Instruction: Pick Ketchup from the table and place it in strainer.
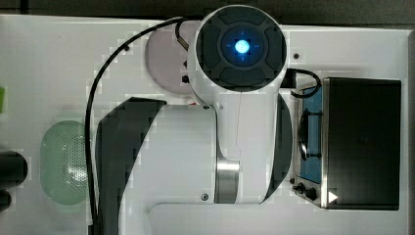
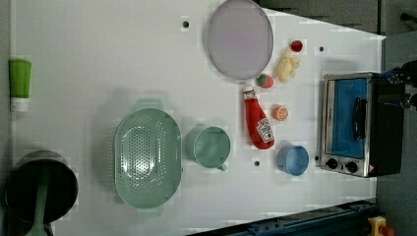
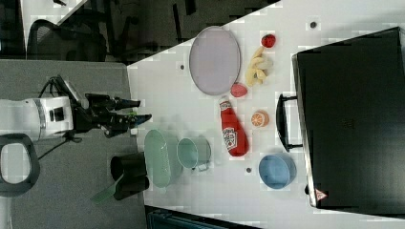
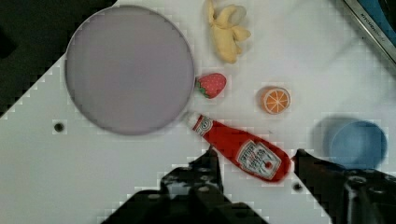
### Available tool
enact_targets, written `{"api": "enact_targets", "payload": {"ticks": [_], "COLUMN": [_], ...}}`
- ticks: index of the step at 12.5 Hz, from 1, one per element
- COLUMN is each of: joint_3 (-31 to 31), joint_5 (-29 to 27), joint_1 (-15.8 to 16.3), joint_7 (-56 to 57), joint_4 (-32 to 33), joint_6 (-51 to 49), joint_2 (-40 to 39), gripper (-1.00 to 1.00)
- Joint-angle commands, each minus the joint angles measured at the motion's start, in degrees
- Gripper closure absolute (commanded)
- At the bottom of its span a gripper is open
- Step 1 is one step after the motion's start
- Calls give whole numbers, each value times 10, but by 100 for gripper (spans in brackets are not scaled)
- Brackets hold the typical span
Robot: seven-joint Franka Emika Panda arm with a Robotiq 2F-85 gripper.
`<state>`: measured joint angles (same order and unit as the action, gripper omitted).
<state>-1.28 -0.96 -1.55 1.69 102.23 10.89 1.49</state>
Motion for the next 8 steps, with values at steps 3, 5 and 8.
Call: {"api": "enact_targets", "payload": {"ticks": [3, 5, 8], "joint_3": [-26, -32, -49], "joint_5": [-17, -18, -18], "joint_1": [-62, -60, -57], "joint_7": [24, 44, 81], "joint_4": [66, 80, 109], "joint_6": [-89, -84, -53], "joint_2": [141, 135, 117], "gripper": [-100, -100, -100]}}
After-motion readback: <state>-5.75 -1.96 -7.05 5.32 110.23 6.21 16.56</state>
